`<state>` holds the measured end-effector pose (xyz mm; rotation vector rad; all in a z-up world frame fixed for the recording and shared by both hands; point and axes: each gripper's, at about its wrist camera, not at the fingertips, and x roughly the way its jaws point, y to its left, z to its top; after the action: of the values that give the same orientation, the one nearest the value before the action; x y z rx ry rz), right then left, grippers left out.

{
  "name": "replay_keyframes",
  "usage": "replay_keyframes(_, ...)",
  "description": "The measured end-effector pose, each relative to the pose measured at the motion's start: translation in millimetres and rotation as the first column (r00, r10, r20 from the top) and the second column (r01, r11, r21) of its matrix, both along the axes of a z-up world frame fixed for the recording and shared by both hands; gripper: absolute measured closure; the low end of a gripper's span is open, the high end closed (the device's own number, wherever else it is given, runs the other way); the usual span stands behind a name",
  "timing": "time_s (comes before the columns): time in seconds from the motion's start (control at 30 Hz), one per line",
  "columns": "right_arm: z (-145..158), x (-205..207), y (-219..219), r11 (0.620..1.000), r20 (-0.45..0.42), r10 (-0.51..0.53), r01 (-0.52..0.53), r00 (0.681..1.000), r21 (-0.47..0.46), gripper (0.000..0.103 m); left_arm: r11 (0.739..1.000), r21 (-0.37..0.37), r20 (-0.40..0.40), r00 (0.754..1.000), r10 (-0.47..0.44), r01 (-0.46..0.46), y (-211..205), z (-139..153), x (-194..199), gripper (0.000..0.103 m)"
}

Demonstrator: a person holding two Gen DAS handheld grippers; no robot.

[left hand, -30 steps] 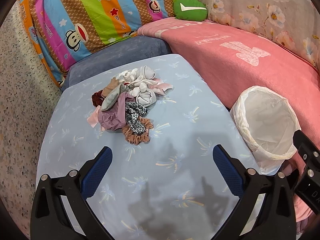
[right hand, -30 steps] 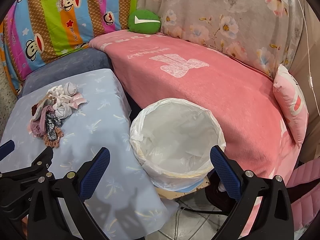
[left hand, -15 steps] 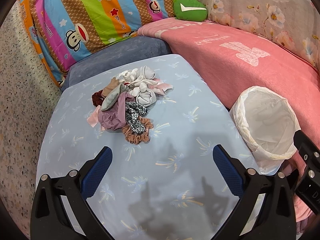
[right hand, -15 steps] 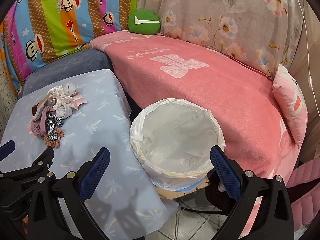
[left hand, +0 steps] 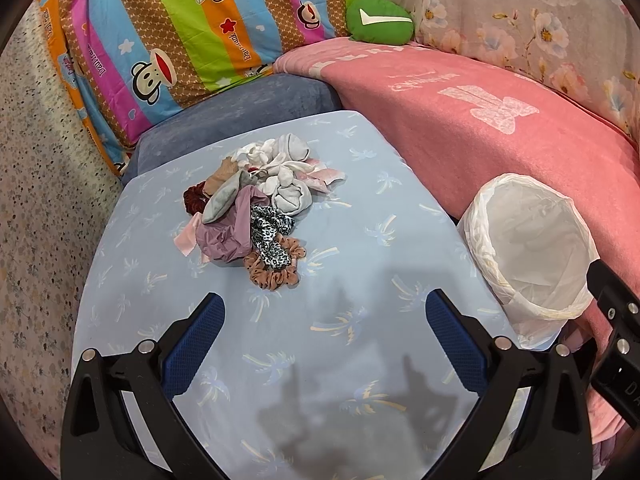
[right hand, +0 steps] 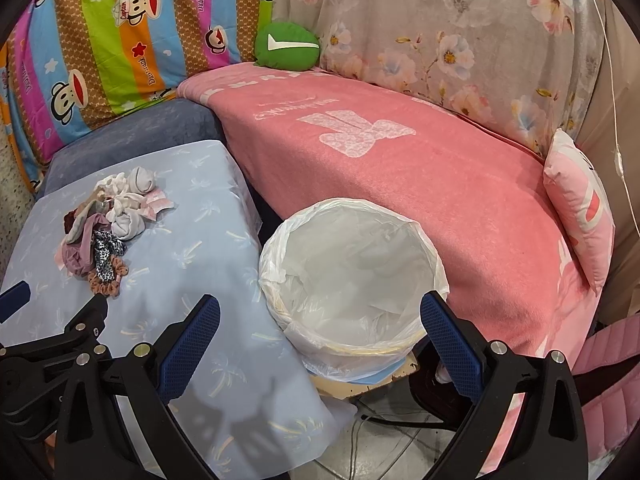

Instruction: Collect trash

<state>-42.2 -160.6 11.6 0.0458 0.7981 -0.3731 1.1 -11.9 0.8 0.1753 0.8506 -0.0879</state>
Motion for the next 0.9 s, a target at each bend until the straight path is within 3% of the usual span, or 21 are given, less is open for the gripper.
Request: replay_keyframes(0.9, 5.3, -2.6, 0.0, 1.0, 0.012, -0.004, 0.004, 1.0, -0.005, 0.005, 1.0, -0.007, -0.001, 1.0, -0.007, 0.007, -5.5, 2.4, 5.9, 0.007)
